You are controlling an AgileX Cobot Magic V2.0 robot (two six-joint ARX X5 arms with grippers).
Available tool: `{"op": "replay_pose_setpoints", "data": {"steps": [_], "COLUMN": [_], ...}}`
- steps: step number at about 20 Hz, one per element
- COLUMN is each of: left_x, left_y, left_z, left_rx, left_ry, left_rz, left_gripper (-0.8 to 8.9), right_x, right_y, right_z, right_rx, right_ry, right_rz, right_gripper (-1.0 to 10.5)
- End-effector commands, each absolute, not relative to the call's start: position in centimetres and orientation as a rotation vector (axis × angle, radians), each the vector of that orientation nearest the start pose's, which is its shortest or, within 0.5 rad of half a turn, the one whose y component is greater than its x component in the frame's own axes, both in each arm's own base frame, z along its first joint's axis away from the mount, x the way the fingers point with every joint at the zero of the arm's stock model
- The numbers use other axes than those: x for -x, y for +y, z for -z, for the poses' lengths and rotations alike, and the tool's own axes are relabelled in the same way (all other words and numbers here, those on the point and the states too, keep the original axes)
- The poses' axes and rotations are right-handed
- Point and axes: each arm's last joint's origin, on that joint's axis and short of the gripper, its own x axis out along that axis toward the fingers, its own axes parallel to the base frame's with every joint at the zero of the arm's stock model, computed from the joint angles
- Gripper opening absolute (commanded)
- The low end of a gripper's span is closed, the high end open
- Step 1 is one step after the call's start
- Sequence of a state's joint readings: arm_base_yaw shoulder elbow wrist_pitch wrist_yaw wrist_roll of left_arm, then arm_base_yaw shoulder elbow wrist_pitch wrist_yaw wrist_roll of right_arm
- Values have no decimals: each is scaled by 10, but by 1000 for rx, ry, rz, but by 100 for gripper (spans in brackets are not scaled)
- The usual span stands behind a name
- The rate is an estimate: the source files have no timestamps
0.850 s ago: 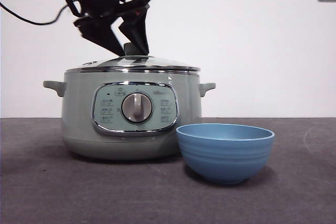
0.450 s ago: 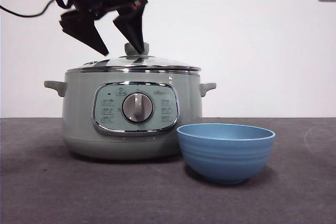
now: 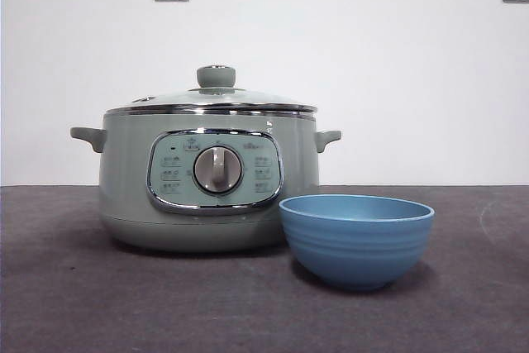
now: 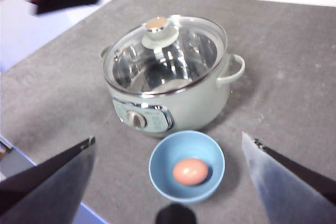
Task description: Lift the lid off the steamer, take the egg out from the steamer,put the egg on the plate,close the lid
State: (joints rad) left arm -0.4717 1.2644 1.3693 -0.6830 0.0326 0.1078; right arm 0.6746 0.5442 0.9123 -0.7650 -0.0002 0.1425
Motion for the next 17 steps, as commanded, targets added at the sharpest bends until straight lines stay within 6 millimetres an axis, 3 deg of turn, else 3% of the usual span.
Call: {"op": "replay_pose_setpoints", "data": {"steps": [1,8,13,17], "left_x": [-203,-139,-113,-102], "left_y": [-106,-77,-65,-60], "left_z": [-397,-412,-412,-408], "left_rx": [-208,-128,-117,-118], "left_ry": [565,635,690,752], "left_rz": [526,621,651,668], "left_gripper": [562,542,340,45], "right_x": [-69,-64,-60,-59], "right_y": [57,56,57,58], "right_z": [-343,-334,-332,-332], "right_rx": [14,29,11,-5], "right_ry": [463,578,624,638], "right_rz": [-656,-745,-841,-904], "right_gripper": [473,469,454,183]}}
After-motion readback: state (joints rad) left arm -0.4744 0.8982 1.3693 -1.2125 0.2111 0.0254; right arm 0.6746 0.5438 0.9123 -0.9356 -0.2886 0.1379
